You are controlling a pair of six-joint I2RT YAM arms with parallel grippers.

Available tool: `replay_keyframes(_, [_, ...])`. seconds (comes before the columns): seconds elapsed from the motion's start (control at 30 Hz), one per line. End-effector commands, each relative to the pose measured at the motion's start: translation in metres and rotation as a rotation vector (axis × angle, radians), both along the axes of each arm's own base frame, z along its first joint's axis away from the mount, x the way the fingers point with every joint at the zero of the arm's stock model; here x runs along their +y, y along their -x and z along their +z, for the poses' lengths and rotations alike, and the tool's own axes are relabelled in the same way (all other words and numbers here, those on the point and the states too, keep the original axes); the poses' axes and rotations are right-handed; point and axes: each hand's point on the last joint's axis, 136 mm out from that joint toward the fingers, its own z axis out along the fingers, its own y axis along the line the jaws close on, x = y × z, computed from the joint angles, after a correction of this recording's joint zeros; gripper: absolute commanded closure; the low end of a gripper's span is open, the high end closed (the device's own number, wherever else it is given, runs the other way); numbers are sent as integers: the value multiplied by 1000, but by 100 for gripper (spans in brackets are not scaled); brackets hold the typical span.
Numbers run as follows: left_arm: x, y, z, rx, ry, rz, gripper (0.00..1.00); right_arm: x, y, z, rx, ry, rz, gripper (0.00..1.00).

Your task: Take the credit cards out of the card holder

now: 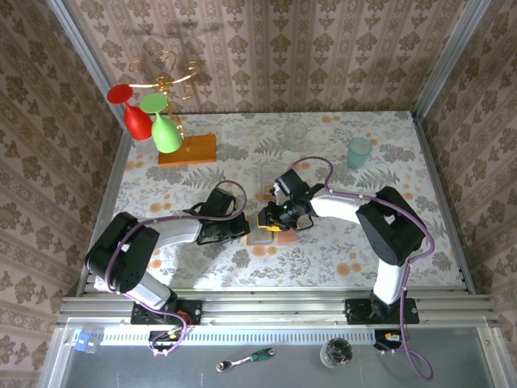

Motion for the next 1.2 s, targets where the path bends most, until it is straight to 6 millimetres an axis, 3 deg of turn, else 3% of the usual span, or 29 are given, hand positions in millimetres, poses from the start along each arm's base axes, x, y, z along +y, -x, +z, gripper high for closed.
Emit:
replay_keyframes(0.0, [5,7,-10,37,-36,3,98,-7,8,-15,26,49,2,62])
replay_keyframes(0.73, [3,4,-7,32,-32,4,98,-27,6,-11,-28,149,-25,62])
replay_keyframes(0.97, [-1,-4,12,-5,-15,3,97,-28,6,-12,-29,153,-27,63])
replay_keyframes(1.17, [-10,-12,35,-51,42,9,86,-29,7,-15,-27,154,-26,64])
